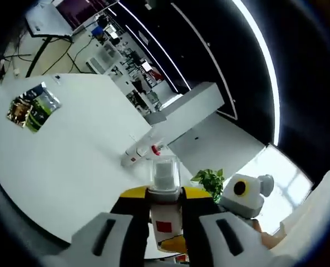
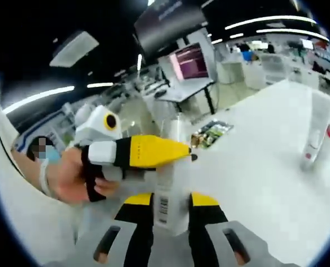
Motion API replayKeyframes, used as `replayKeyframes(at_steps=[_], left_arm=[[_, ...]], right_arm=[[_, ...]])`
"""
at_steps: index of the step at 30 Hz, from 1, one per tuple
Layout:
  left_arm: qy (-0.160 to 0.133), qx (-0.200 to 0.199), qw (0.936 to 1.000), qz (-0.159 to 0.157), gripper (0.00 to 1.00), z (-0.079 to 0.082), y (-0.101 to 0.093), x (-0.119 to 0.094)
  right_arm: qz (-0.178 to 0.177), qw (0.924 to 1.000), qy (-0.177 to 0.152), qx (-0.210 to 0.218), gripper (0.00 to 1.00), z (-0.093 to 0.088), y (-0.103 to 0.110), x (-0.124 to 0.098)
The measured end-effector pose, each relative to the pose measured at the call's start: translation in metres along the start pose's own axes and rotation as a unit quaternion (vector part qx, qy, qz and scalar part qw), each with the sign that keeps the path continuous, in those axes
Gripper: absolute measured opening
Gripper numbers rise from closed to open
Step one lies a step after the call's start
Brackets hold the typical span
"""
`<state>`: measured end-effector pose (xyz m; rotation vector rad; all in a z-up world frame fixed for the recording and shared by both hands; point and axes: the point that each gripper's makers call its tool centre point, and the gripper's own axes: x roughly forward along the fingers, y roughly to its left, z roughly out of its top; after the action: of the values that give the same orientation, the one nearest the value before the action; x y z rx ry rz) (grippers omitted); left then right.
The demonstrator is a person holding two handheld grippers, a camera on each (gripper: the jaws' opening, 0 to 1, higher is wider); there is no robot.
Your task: Arrange the skincare products in the storage area until every visible bottle or jar stands upright without overlapping.
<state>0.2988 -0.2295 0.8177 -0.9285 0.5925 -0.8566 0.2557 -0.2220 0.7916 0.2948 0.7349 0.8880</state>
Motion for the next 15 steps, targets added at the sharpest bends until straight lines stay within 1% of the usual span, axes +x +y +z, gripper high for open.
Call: replayKeyframes(at_steps=[1,2,3,4,5,7,8,9,10,11,12,13,14,15], left_arm=[[0.001,-0.01,0.9997,-0.02,0.16,0.0,-0.004,0.001],[0.003,-0.013,0.9996,-0.026,0.16,-0.001,-0.006,0.001],[0.004,-0.004,0.9991,-0.041,0.16,-0.002,-0.012,0.003],[0.006,0.002,0.9988,-0.048,0.17,-0.003,-0.015,0.004],[0.015,0.011,0.9983,-0.056,0.18,-0.008,-0.019,0.005],[0.019,0.014,0.9976,-0.066,0.19,-0.01,-0.023,0.005],[0.021,0.011,0.9957,-0.089,0.2,-0.011,-0.032,0.005],[0.019,0.001,0.9949,-0.099,0.21,-0.01,-0.035,0.005],[0.023,-0.014,0.9927,-0.117,0.21,-0.011,-0.04,0.003],[0.03,-0.02,0.9914,-0.126,0.22,-0.013,-0.043,0.003],[0.028,-0.024,0.9915,-0.125,0.22,-0.013,-0.042,0.004],[0.031,-0.031,0.9902,-0.132,0.22,-0.013,-0.045,0.004],[0.042,-0.043,0.9869,-0.15,0.22,-0.017,-0.051,0.002],[0.04,-0.042,0.9874,-0.147,0.22,-0.016,-0.051,0.003]], right_arm=[[0.034,0.9983,-0.006,0.046,0.18,0.001,0.005,-0.004],[0.063,0.9948,-0.007,0.08,0.18,0.001,0.009,-0.007],[0.088,0.9914,-0.009,0.097,0.18,0.0,0.012,-0.009],[0.11,0.9888,-0.013,0.1,0.18,0.0,0.016,-0.012],[0.12,0.9869,-0.009,0.108,0.18,-0.002,0.017,-0.014],[0.137,0.9842,-0.011,0.112,0.18,-0.004,0.022,-0.018],[0.17,0.9748,-0.021,0.143,0.18,-0.001,0.03,-0.022],[0.183,0.9709,-0.026,0.152,0.18,0.0,0.032,-0.023],[0.22,0.9585,-0.028,0.18,0.18,0.001,0.04,-0.027],[0.237,0.9508,-0.026,0.198,0.18,0.001,0.043,-0.03],[0.245,0.9461,-0.035,0.209,0.19,0.002,0.043,-0.031],[0.265,0.9363,-0.036,0.228,0.19,0.003,0.047,-0.032],[0.285,0.9271,-0.031,0.241,0.19,0.002,0.051,-0.034],[0.293,0.9237,-0.038,0.244,0.19,0.003,0.054,-0.034]])
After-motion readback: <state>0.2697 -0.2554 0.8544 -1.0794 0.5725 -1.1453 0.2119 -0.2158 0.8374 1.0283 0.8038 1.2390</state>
